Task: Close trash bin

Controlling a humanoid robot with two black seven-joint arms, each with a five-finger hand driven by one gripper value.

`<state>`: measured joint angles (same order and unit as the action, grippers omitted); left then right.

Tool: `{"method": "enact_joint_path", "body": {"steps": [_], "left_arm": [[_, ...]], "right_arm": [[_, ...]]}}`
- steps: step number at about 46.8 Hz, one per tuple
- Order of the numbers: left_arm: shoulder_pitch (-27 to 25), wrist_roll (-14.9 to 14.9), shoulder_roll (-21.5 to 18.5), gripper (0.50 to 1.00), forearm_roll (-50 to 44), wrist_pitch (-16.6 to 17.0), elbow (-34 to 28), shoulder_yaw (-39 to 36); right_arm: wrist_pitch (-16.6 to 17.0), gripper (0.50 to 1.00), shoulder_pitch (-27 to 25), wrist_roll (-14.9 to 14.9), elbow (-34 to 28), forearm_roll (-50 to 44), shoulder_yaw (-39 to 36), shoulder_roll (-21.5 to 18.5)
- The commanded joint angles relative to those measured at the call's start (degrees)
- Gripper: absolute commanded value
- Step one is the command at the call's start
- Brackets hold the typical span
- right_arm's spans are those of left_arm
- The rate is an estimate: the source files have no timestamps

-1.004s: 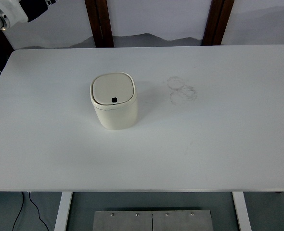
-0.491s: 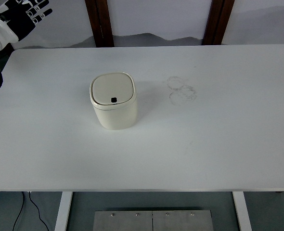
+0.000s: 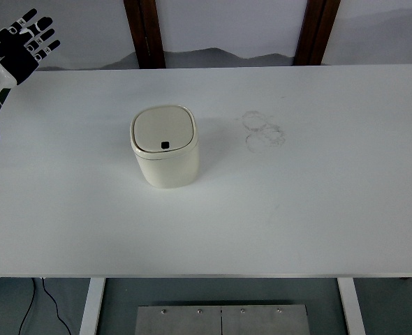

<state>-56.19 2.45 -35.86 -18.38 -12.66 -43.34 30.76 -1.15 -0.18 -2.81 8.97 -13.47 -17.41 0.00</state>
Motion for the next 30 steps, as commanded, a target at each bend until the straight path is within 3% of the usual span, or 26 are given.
{"method": "enact_joint_path", "body": {"steps": [1,30], "left_arm": [[0.03,0.01,0.0,1.0,0.01,0.09,0.01,0.0],[0.03,0.01,-0.18,1.0,0.18,0.09,-0.08,0.0]], "right_arm": [[0.0,0.995,0.0,0.0,0.0,0.03,-0.08,0.0],[0.0,0.995,0.0,-0.09,0.0,0.03,-0.08,0.0]]}}
